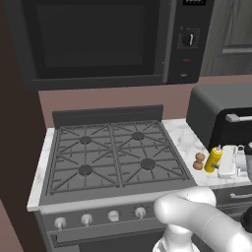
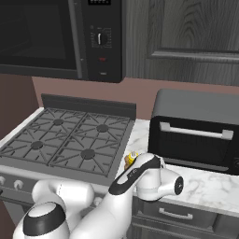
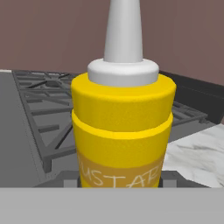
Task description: Take 2 condiments from the cabinet and move them on the counter near the stove.Make sure the condiments are lined up with each other, next to each other.
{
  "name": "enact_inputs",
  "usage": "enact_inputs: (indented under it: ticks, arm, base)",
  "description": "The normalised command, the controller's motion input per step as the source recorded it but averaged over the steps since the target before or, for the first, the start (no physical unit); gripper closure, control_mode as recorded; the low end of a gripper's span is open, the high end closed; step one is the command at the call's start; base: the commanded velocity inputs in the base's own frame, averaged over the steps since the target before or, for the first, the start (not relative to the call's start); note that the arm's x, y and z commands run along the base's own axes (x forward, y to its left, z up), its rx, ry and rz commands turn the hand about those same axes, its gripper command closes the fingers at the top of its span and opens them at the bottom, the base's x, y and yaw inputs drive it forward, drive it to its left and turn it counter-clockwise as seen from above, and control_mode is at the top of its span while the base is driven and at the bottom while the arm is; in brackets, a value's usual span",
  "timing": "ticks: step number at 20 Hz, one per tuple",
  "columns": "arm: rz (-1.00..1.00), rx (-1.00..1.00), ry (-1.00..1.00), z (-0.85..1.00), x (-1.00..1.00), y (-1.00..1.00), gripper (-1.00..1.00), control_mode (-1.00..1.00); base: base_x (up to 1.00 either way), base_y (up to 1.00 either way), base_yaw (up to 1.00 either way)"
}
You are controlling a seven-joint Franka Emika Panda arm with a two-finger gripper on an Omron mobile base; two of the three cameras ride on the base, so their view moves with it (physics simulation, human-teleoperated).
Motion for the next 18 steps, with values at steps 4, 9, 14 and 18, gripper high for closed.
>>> enact_inputs:
  ticks: [4,9,14,18]
  arm:
    - [0.00,0.00,0.00,-0.08,0.05,0.00,1.00,-1.00]
    - [0.00,0.00,0.00,-0.08,0.06,0.00,1.00,-1.00]
    - [0.00,0.00,0.00,-0.06,0.08,0.00,1.00,-1.00]
    - [0.00,0.00,0.00,-0.10,0.11,0.00,1.00,-1.00]
  base:
    - [0.00,0.00,0.00]
    - [0.00,0.00,0.00]
    - [0.00,0.00,0.00]
    - [0.00,0.00,0.00]
